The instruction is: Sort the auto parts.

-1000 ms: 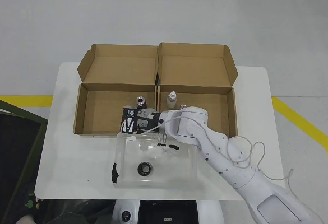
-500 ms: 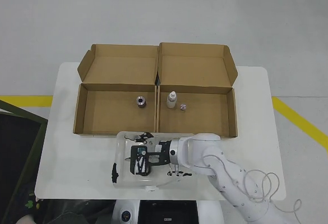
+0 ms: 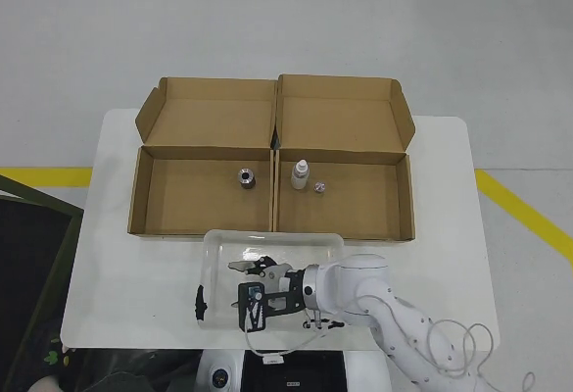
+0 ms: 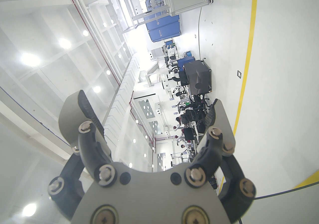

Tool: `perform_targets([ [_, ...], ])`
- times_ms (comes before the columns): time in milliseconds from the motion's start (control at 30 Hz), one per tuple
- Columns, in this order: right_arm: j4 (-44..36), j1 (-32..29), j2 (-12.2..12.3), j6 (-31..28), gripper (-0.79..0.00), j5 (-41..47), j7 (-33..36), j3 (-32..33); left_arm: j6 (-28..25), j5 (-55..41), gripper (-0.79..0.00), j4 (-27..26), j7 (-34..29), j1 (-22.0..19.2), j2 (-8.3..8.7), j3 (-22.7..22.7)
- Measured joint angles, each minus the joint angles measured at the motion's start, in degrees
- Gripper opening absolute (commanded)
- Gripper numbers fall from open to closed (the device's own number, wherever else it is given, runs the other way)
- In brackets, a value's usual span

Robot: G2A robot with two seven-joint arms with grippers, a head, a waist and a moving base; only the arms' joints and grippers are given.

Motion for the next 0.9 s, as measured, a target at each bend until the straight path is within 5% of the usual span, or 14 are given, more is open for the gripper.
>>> perform_targets([
  [600,3.78,-1.15,1.25,-0.99,-0.243,-1.28,-0.86,-0.86,0.0,0.0,0.0,0.0,0.0,0.0,0.0,0.0],
  [900,7.61,1.31,0.91,0.32,-0.277,-0.56,-0.74,-2.97,0.0,0.0,0.0,0.0,0.0,0.0,0.0,0.0],
])
